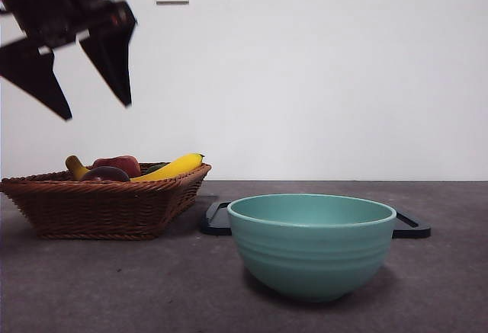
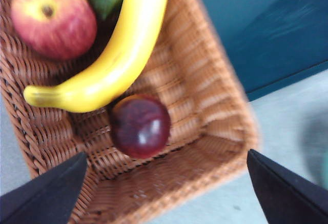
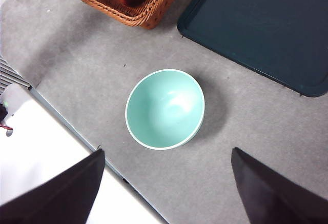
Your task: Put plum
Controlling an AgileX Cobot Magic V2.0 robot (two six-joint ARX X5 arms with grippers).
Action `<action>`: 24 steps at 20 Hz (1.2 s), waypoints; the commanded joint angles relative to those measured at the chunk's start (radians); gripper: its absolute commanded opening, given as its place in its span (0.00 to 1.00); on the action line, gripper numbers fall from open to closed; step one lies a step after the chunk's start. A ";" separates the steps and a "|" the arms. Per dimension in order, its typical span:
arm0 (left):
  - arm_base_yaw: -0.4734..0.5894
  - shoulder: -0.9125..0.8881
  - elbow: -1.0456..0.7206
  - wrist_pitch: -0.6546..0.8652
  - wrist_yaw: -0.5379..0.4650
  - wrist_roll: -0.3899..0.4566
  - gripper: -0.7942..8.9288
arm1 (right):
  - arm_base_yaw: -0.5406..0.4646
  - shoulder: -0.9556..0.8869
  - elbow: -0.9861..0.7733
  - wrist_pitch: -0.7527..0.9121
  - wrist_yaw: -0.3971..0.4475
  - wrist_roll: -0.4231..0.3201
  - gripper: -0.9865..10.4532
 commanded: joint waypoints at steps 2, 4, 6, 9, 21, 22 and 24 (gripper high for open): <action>-0.006 0.088 0.022 0.044 -0.029 0.024 0.59 | 0.003 0.008 0.022 0.010 0.000 0.010 0.43; -0.006 0.129 0.022 0.064 -0.030 0.035 0.59 | 0.003 0.008 0.022 0.010 -0.001 0.010 0.43; -0.007 0.167 0.022 0.077 -0.030 0.035 0.59 | 0.003 0.008 0.022 0.010 -0.001 0.010 0.43; -0.008 0.223 0.022 0.087 -0.031 0.038 0.59 | 0.003 0.008 0.022 0.010 -0.001 0.010 0.43; -0.013 0.302 0.022 0.118 -0.051 0.033 0.47 | 0.003 0.008 0.022 0.013 0.000 0.010 0.43; -0.014 0.302 0.022 0.116 -0.051 0.033 0.41 | 0.003 0.008 0.022 0.015 0.000 0.010 0.43; -0.019 0.302 0.022 0.116 -0.051 0.033 0.34 | 0.003 0.008 0.022 0.017 0.000 0.010 0.43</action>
